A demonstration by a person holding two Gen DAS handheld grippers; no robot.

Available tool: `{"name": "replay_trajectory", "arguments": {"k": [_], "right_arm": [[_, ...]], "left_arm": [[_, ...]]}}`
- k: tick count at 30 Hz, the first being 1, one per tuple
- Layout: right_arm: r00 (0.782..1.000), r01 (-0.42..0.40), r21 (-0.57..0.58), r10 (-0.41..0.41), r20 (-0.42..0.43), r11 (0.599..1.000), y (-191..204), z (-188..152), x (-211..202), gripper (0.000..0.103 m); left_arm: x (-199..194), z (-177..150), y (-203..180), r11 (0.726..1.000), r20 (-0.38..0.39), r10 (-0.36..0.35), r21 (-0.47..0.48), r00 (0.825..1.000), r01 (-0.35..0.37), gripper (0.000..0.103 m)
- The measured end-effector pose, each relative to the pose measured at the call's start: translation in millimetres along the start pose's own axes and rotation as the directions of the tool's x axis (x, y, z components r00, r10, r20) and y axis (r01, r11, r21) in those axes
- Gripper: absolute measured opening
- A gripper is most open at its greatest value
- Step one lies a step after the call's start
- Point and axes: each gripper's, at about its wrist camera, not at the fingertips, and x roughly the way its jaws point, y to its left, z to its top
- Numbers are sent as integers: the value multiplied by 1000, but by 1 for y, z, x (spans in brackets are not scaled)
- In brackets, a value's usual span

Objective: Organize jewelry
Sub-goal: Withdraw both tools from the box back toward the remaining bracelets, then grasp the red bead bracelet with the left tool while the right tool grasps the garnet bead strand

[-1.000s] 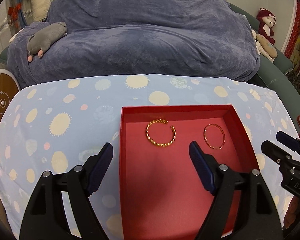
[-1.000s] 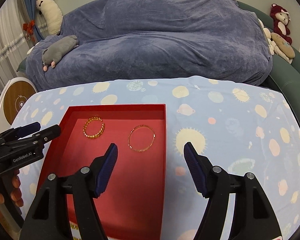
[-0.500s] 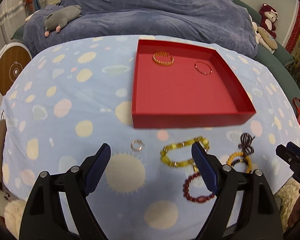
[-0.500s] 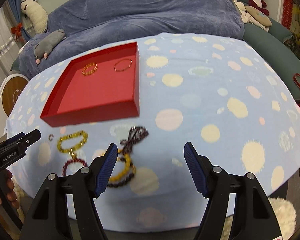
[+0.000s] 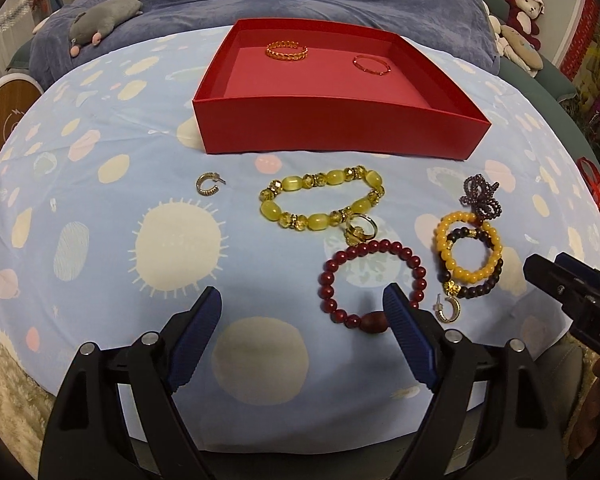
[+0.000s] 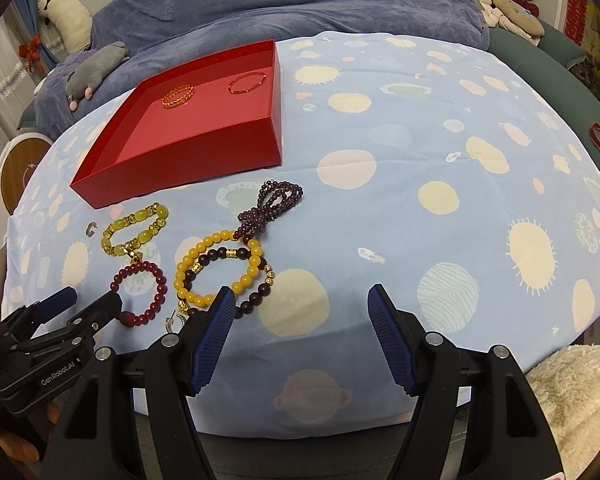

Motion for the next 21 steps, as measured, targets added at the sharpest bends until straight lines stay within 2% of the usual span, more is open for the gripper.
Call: {"name": "replay_trajectory", "arguments": {"k": [7, 10, 13, 21], "right_arm": [[1000, 0, 2, 0, -6, 1000, 1, 0, 4, 66], [1000, 1, 4, -1, -7, 1000, 1, 0, 4, 66], [1000, 3, 10, -3, -8, 1000, 1, 0, 5, 66], [1000, -10, -2, 10, -6, 1000, 5, 3, 8, 66]], "left_arm": [[9, 4, -4, 1000, -12, 20, 4, 1000, -20, 75], [6, 5, -4, 1000, -13, -22, -22, 1000, 22, 75], [5, 4, -11, 1000, -10, -21, 0, 1000, 21, 75], [8, 5, -14, 998, 12, 44, 42, 999, -44, 50]]}}
